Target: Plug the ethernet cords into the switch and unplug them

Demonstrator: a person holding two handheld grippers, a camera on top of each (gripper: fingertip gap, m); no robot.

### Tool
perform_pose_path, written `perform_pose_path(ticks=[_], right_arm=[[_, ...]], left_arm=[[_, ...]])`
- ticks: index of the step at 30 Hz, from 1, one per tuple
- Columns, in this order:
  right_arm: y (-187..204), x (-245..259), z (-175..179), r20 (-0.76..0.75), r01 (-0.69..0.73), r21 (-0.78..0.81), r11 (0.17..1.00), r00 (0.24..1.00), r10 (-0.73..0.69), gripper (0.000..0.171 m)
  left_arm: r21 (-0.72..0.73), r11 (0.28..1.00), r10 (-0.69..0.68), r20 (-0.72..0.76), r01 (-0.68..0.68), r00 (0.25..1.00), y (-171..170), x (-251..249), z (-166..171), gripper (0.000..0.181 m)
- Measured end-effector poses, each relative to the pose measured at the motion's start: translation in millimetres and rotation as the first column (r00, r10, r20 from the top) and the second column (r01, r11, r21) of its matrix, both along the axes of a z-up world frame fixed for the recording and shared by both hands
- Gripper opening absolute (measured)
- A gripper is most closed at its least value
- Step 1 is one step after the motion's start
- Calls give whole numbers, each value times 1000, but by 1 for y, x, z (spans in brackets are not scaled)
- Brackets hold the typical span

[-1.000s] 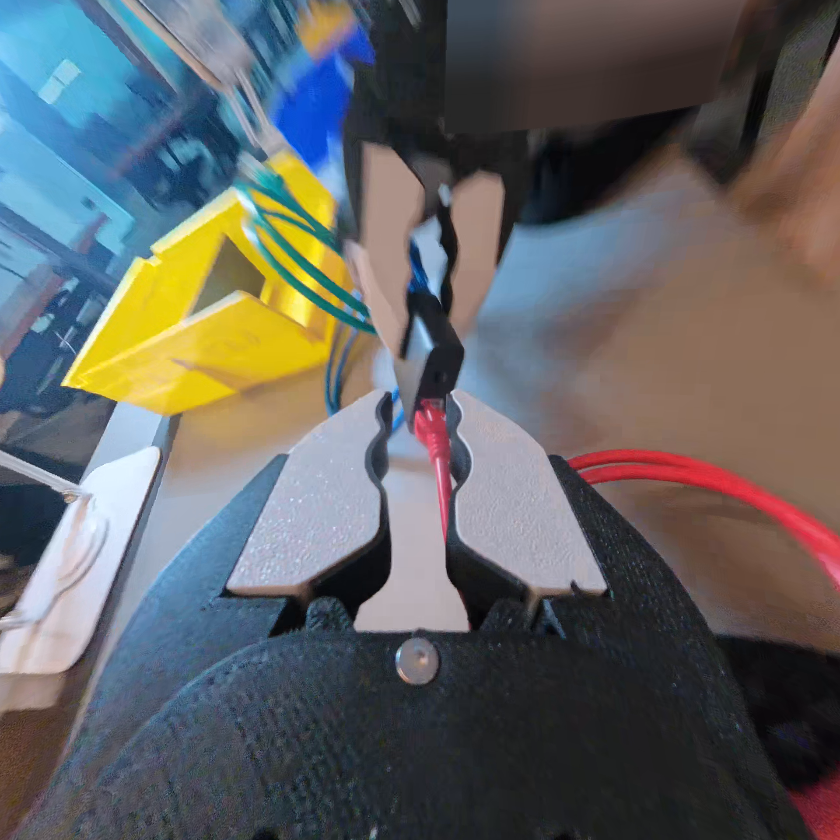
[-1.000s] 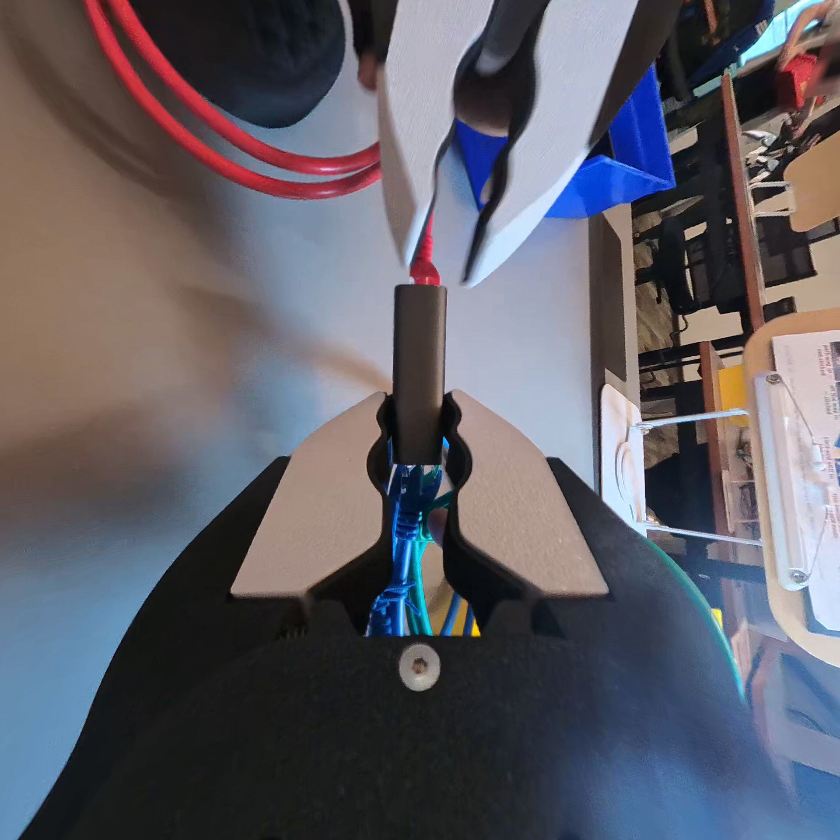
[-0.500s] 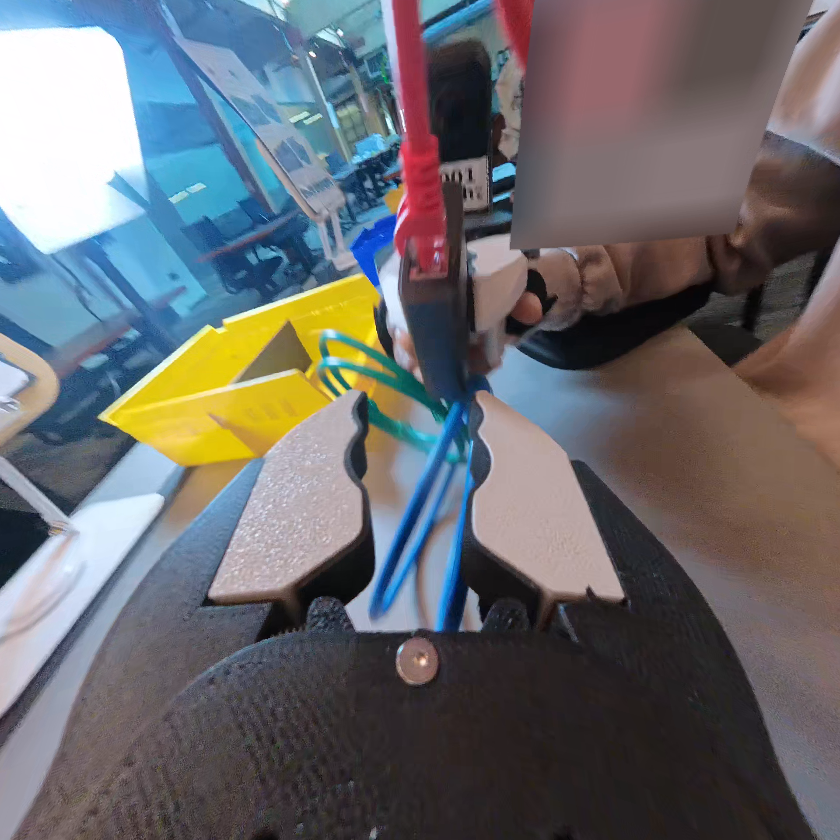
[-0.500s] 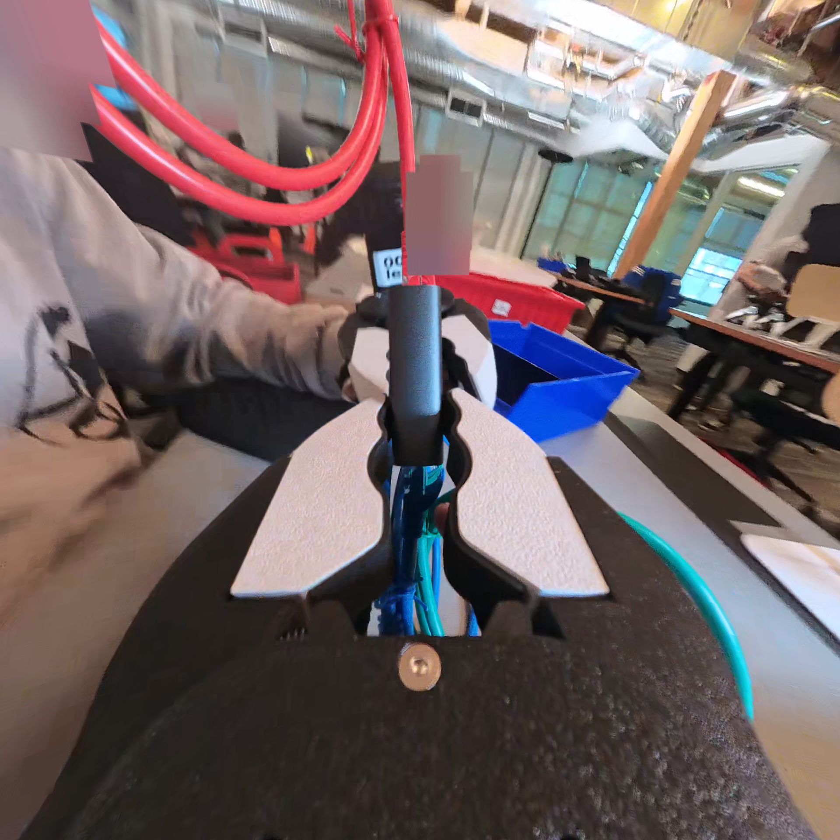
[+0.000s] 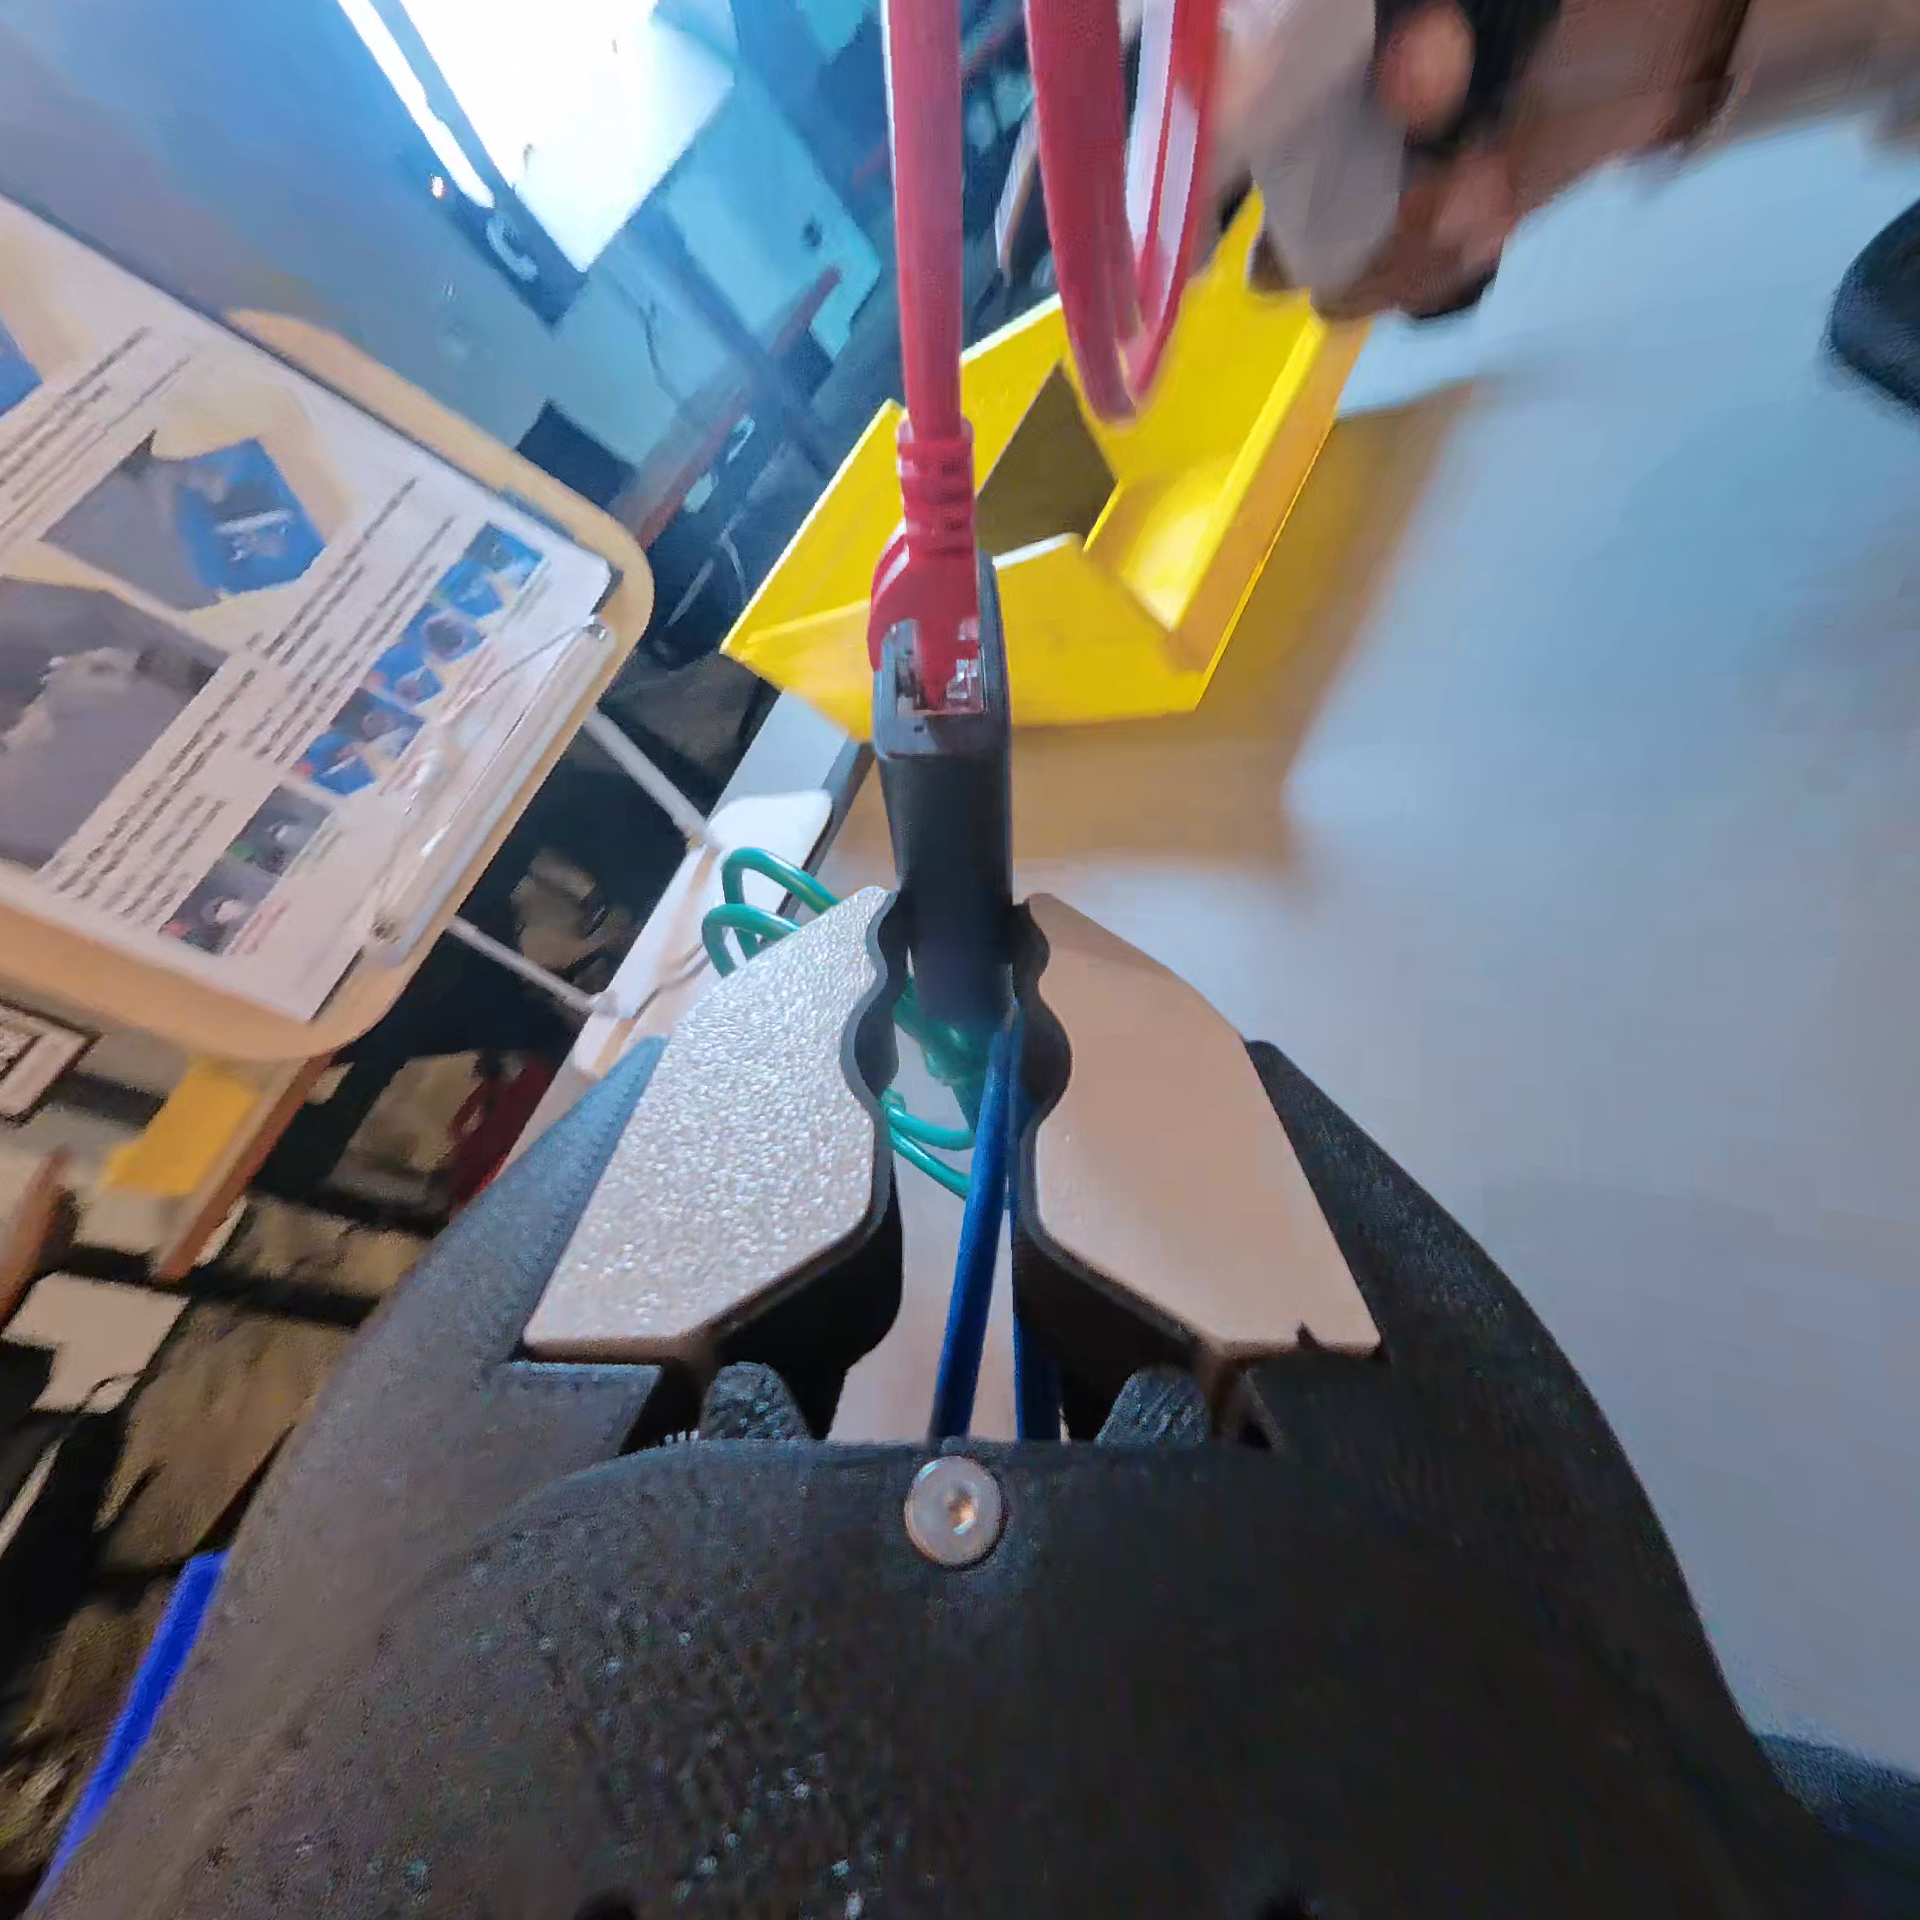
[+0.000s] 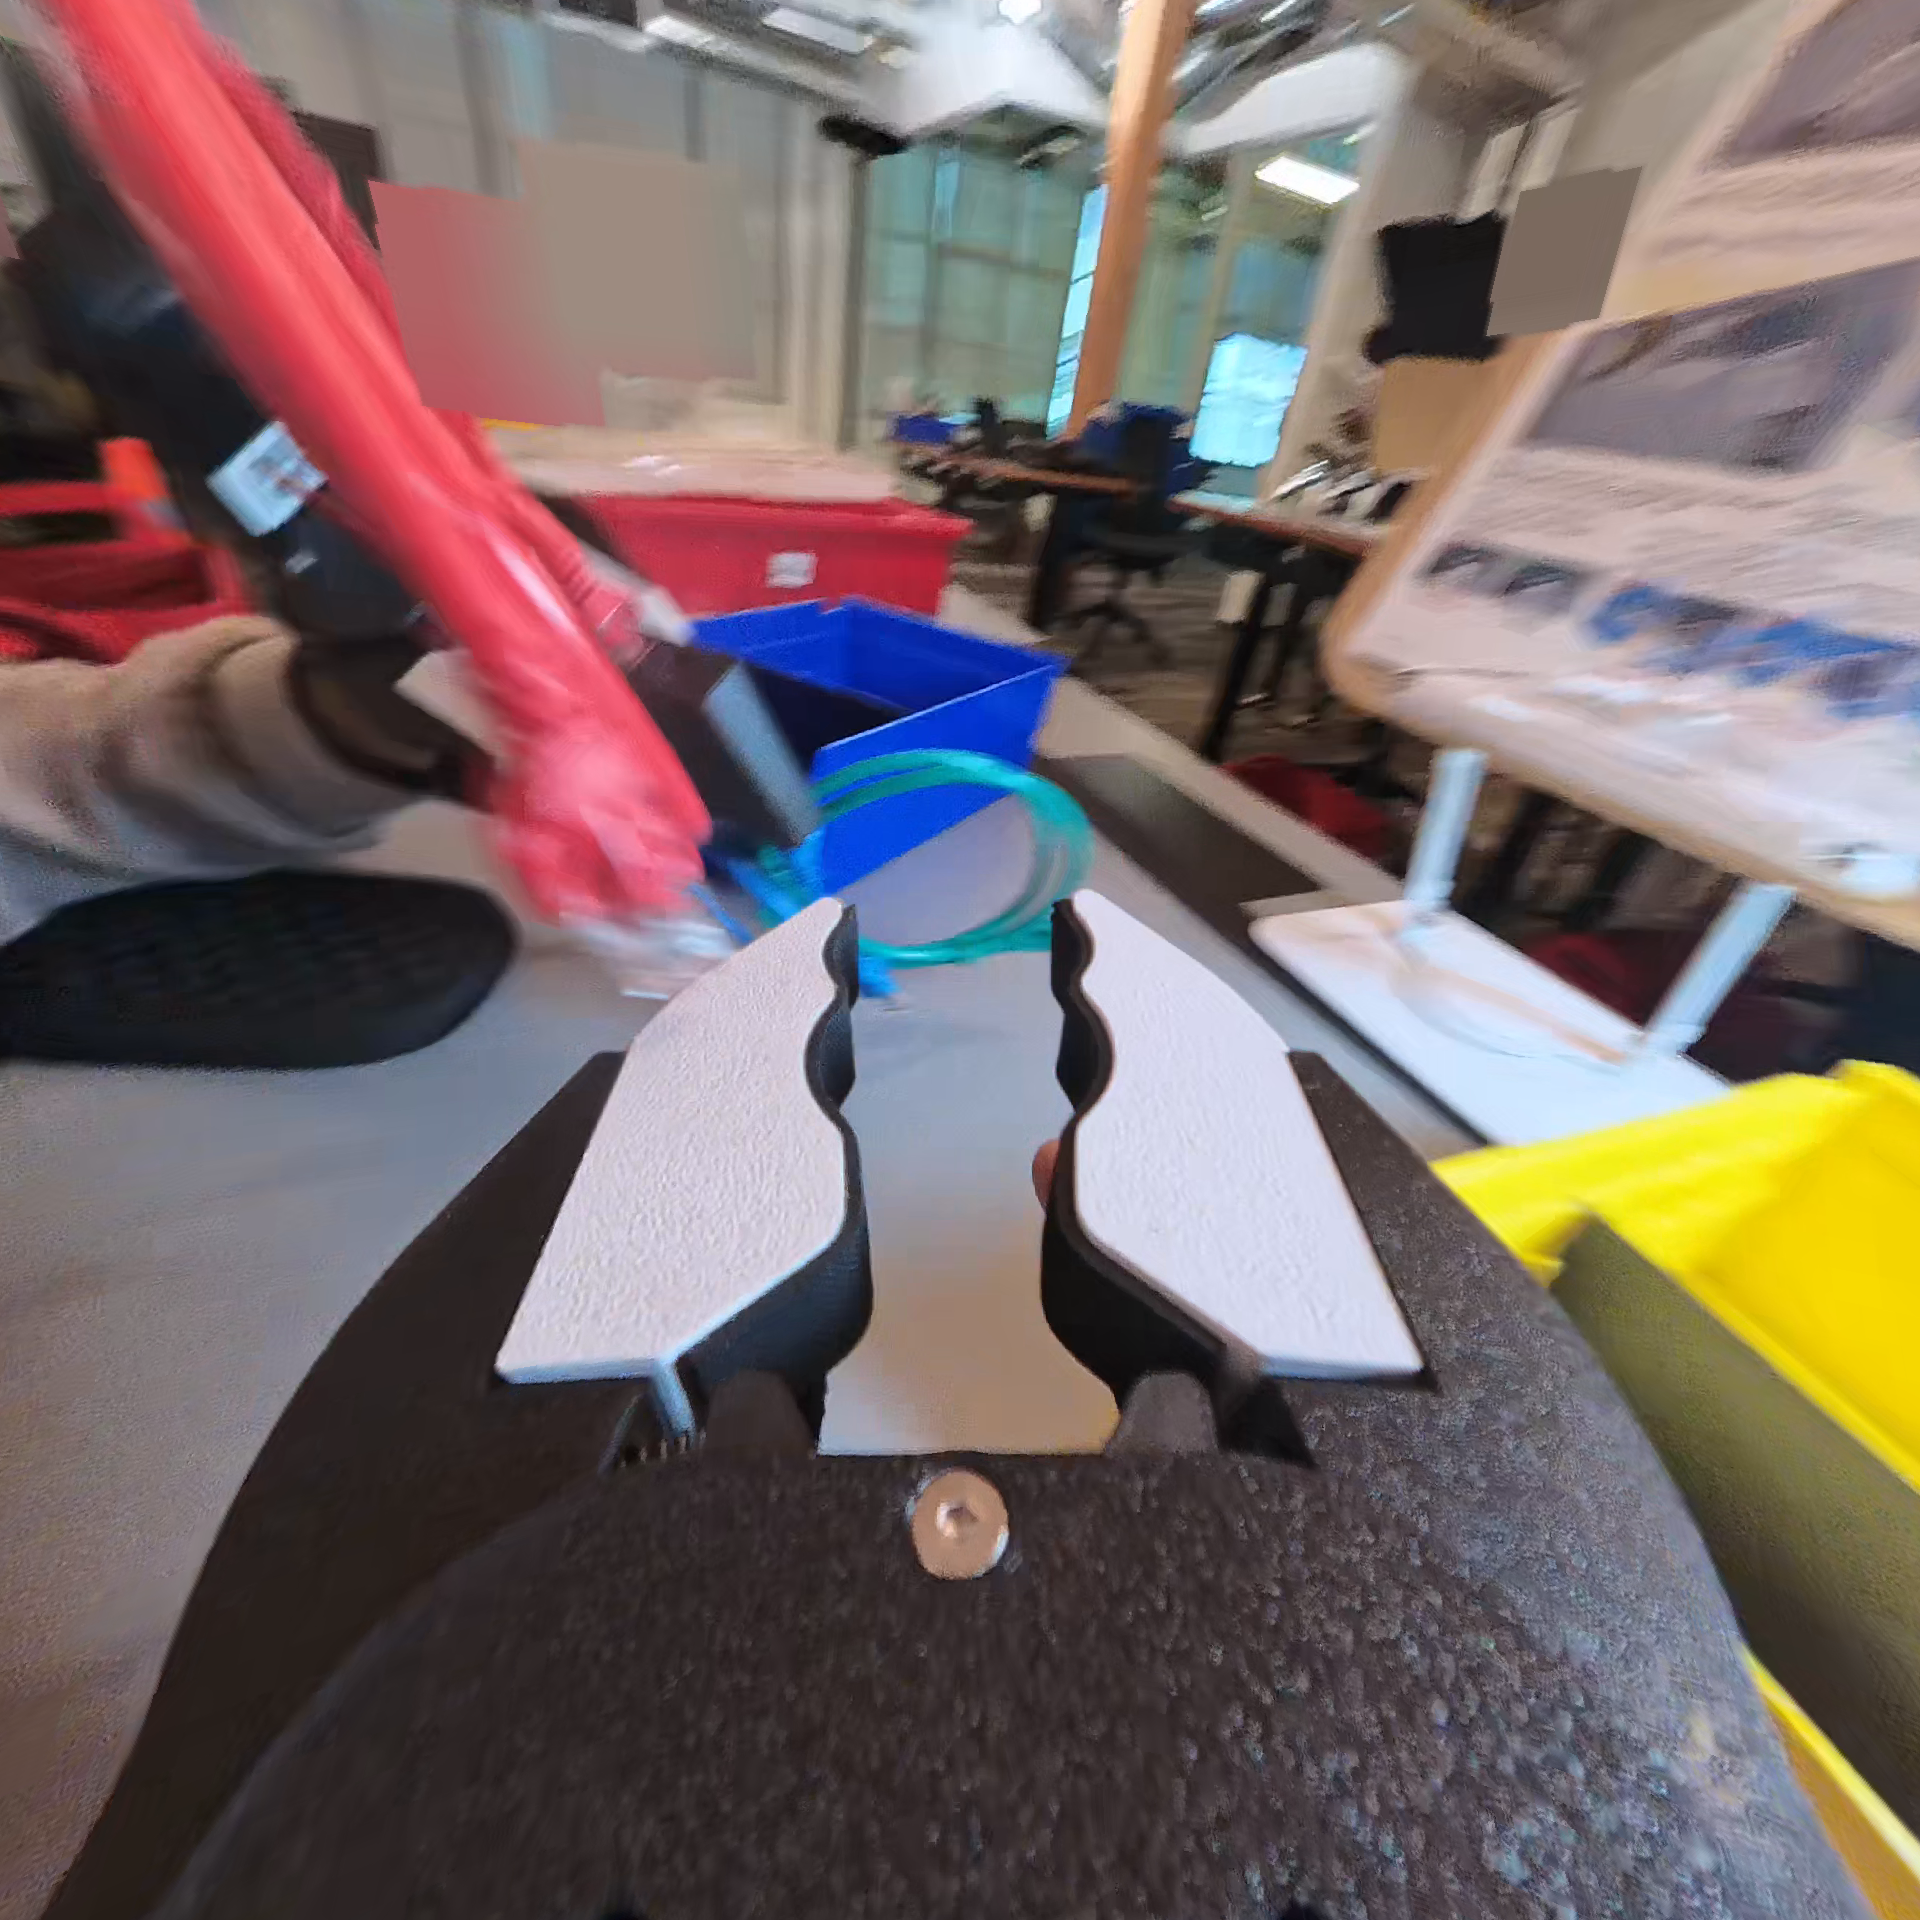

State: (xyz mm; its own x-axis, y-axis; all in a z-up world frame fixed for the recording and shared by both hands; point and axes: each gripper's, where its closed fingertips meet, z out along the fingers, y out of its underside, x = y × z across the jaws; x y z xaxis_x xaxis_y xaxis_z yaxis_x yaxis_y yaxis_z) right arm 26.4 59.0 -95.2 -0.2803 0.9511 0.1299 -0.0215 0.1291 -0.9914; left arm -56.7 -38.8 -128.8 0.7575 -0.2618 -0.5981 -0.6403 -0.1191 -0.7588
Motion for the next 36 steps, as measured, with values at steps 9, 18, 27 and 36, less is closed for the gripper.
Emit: perform_pose_path(ticks=[9, 18, 27, 36], right_arm=[[23, 69, 96, -206, 326, 275, 905, 939, -275, 32], [-47, -2, -21, 198, 6, 802, 597, 940, -277, 35], [-46, -25, -86, 272, -102, 848, 520, 926, -263, 25], [-52, -24, -99, 222, -101, 856, 507, 958, -184, 21]], left_arm=[[-187, 972, 112, -153, -140, 982, 14, -4, -35, 19], [-305, 937, 79, -294, -171, 953, 36, 15, -56, 19], [-309, 941, 18, -366, -139, 930, 33, 28, -68, 20], [-291, 954, -44, -393, -79, 919, 26, 40, -71, 19]])
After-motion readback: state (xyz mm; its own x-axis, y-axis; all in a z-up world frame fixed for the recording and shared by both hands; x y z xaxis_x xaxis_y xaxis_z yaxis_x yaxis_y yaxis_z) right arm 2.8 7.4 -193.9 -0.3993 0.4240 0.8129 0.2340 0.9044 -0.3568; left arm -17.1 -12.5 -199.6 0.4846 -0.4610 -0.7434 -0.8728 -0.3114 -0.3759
